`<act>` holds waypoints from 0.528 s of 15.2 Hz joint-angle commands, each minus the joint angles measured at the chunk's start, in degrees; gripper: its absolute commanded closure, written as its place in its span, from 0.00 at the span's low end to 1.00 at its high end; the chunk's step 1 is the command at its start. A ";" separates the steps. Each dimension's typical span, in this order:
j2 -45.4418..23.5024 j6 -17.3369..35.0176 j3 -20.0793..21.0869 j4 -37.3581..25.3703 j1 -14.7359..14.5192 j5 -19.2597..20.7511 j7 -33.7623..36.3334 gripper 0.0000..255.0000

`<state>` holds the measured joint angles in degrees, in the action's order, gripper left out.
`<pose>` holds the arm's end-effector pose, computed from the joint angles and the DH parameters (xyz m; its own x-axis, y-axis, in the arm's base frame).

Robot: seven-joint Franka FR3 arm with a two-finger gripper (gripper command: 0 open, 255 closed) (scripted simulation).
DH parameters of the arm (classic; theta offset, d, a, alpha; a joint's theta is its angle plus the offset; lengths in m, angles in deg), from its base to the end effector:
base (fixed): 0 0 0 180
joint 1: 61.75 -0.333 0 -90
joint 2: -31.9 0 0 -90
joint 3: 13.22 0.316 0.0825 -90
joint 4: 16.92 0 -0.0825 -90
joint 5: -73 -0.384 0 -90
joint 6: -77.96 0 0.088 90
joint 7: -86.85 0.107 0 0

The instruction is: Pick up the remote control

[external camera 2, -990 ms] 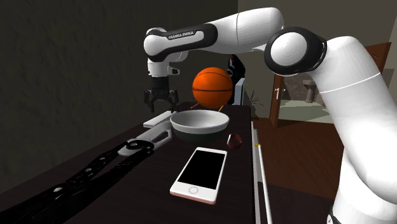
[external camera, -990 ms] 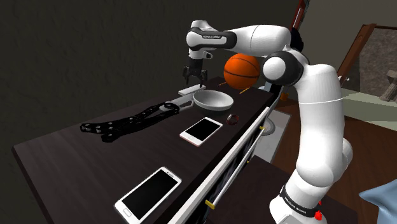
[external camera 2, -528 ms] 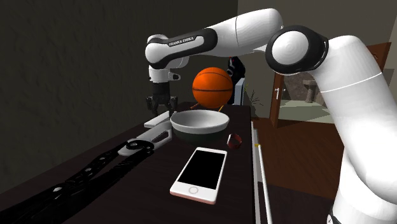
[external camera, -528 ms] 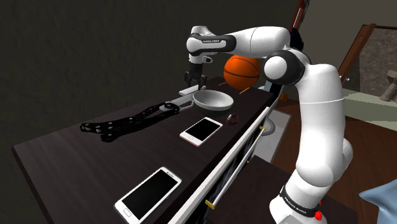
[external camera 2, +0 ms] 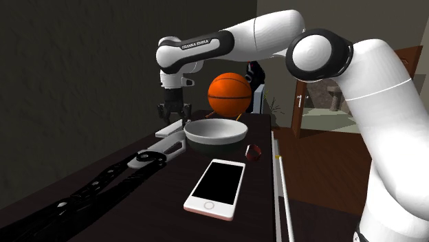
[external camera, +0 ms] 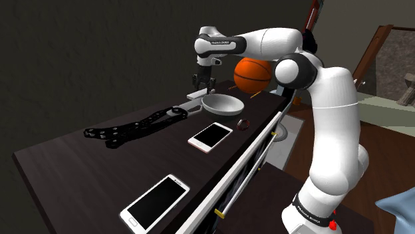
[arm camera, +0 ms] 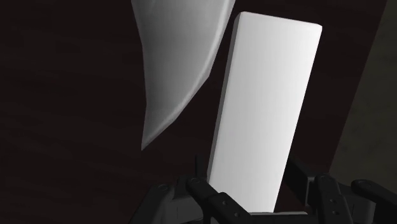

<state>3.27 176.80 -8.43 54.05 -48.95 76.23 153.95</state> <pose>0.6930 -0.1160 0.4808 0.2561 -0.9666 0.0098 -0.9666 -0.2559 0.0168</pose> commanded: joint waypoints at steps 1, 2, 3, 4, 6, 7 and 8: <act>-0.26 -1.37 0.02 -1.52 -0.08 0.01 -0.02 1.00; -0.36 -2.20 0.02 -2.46 -0.11 0.01 -0.04 1.00; -0.49 -3.04 0.02 -3.43 -0.14 0.02 -0.06 1.00; -0.64 -3.90 0.02 -4.44 -0.18 0.02 -0.08 1.00; -1.01 -5.67 0.02 -6.59 -0.25 0.04 -0.12 1.00; -1.24 -6.59 0.02 -7.73 -0.29 0.06 -0.14 1.00; -1.50 -7.52 0.02 -8.93 -0.34 0.07 -0.16 1.00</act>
<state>2.19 170.30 -8.39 46.56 -49.27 76.28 153.86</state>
